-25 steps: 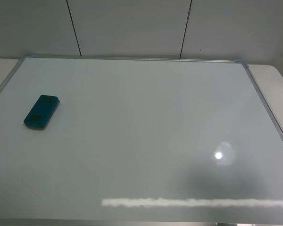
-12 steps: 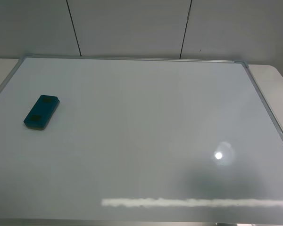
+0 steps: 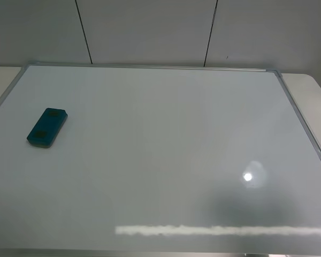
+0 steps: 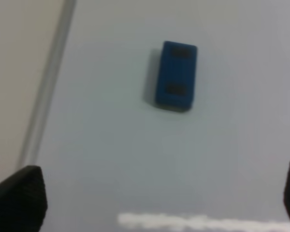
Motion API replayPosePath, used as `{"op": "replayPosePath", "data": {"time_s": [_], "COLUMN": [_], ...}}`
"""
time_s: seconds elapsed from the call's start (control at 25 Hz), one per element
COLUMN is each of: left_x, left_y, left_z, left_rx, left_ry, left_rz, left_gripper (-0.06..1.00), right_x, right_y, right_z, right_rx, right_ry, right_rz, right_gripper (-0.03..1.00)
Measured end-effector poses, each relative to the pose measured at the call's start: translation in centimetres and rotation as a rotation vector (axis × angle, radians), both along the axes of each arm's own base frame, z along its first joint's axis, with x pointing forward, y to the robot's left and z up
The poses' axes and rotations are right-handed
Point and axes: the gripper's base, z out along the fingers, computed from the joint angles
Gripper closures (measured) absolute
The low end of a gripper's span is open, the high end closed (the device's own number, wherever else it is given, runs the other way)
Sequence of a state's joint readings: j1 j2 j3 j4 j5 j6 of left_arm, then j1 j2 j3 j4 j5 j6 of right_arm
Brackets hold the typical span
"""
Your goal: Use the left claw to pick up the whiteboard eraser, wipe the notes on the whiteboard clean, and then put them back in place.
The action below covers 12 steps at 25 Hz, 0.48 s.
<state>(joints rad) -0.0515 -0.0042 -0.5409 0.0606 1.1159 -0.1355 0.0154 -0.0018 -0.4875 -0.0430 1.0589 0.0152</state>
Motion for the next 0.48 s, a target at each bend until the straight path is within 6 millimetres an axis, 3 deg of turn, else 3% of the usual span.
{"op": "replayPosePath", "data": {"time_s": [0.48], "left_x": [0.54], "left_y": [0.20], "left_z": [-0.43], "left_rx": [0.034], "left_ry": [-0.019], "left_rz": [0.064], "left_gripper": [-0.05], "right_x": [0.00], "right_y": [0.00], "right_z": [0.00], "right_rx": [0.000], "right_ry": [0.000], "right_rz": [0.000], "right_gripper": [-0.03]}}
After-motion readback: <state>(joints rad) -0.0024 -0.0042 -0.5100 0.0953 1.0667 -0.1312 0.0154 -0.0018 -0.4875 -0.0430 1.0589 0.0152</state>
